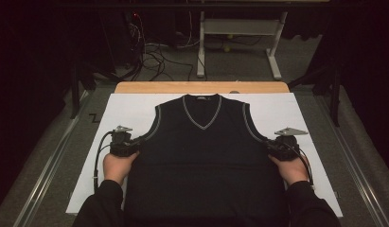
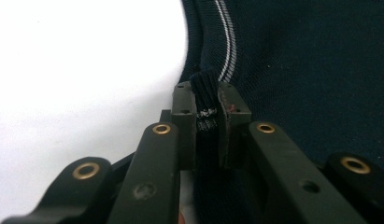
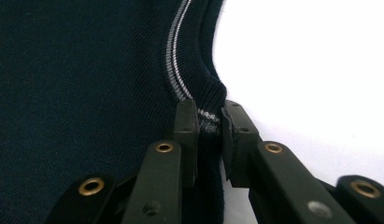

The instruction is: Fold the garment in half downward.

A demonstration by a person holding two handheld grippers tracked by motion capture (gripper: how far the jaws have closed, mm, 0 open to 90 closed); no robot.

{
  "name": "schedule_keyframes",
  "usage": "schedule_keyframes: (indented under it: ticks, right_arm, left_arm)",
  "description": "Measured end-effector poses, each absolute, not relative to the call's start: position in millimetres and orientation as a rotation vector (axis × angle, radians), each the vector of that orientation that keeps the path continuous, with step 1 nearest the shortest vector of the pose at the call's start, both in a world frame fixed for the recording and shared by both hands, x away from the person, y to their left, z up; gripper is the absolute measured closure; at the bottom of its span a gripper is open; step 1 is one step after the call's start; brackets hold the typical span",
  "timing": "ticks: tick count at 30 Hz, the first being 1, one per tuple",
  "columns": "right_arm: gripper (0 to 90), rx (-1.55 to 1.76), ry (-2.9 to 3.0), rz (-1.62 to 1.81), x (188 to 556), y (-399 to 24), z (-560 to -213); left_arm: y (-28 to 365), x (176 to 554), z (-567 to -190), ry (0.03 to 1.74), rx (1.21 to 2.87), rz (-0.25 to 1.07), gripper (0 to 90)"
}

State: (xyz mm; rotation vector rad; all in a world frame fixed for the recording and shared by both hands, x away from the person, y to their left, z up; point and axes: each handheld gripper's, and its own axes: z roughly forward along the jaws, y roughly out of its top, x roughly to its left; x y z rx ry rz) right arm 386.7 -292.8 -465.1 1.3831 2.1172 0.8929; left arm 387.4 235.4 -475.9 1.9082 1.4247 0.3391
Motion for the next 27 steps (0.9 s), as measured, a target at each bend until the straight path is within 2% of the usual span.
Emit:
schedule_keyframes:
  ticks: [11,13,14,18,27]
  right_arm:
    - [78.9,1.375,2.112,0.902,386,-293,-464]
    - [79.9,1.372,2.101,0.912,384,-293,-462]
    - [83.4,1.370,2.091,0.922,383,-293,-461]
    - [83.6,1.339,2.052,0.975,379,-295,-452]
    - [83.8,1.283,2.022,1.064,360,-303,-431]
  left_arm:
    - [236,386,-474,1.417,1.898,0.344,75.7]
    - [238,385,-471,1.405,1.871,0.344,75.8]
    - [239,384,-469,1.399,1.850,0.341,75.8]
    - [243,382,-458,1.364,1.823,0.352,75.8]
    - [254,355,-439,1.267,1.799,0.372,75.8]
